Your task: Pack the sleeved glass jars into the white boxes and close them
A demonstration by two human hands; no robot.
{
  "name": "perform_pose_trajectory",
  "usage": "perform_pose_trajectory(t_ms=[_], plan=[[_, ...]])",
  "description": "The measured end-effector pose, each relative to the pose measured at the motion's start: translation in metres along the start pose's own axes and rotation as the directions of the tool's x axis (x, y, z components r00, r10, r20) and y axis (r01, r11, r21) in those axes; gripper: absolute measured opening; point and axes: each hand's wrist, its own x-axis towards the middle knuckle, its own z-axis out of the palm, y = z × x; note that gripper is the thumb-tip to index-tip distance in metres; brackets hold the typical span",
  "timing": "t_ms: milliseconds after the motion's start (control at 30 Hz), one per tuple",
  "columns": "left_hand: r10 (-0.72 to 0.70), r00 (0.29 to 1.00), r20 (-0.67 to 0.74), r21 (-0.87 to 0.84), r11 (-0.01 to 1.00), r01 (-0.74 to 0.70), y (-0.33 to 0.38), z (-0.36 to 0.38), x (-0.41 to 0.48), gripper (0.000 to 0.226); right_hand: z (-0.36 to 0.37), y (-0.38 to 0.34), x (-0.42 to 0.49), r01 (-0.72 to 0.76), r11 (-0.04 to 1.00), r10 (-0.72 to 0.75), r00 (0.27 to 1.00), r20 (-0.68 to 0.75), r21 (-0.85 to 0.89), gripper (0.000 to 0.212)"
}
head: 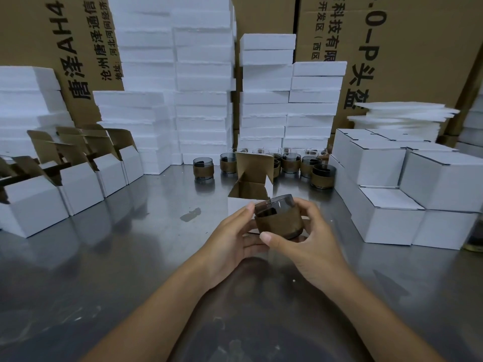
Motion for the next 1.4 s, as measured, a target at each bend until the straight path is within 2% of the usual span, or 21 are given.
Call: perform_pose_trajectory(t_ms=[133,267,367,600,900,1133,1300,1400], plan=[[0.086,0.996,-0.001,0.047,0.995,-0.085,0.0012,-0.0016,-0.0021,0.041,-0.0027,-0.0017,-0.0005,0.073,0.992,-0.069,0.997,0.036,-0.098,0.059],[0.151,0.989,0.000,0.039,0.988,-0.151,0.0012,-0.0046,-0.0029,0.049,-0.0049,-0.0004,0.0011,0.166,0.963,-0.164,0.986,0.026,-0.214,0.067],[0.157,0.988,-0.007,0.011,0.987,-0.157,-0.0016,-0.0068,-0.0010,0.060,-0.0060,0.0027,0.0019,0.237,0.932,-0.249,0.968,-0.009,-0.274,0.067],[0.170,0.985,-0.017,0.029,0.985,-0.170,-0.0043,-0.0074,0.0005,0.051,-0.0075,0.0058,0.0031,0.302,0.882,-0.328,0.945,-0.011,-0.361,0.068],[0.171,0.985,-0.026,0.043,0.985,-0.169,-0.0038,-0.0066,0.0008,0.060,-0.0085,0.0035,0.0021,0.292,0.899,-0.305,0.952,0.011,-0.326,0.064],[0.163,0.986,-0.037,0.017,0.987,-0.162,-0.0014,-0.0050,-0.0016,0.055,-0.0060,0.0043,-0.0009,0.177,0.953,-0.174,0.984,0.035,-0.245,0.079],[0.109,0.993,-0.039,0.097,0.990,-0.105,-0.0004,-0.0049,-0.0027,0.039,-0.0053,0.0014,-0.0008,0.074,0.988,-0.071,0.997,0.029,-0.132,0.055],[0.097,0.995,-0.021,0.132,0.987,-0.093,0.0010,-0.0047,-0.0034,0.036,-0.0045,0.0049,0.0028,0.001,1.000,-0.001,1.000,0.007,-0.013,0.049]])
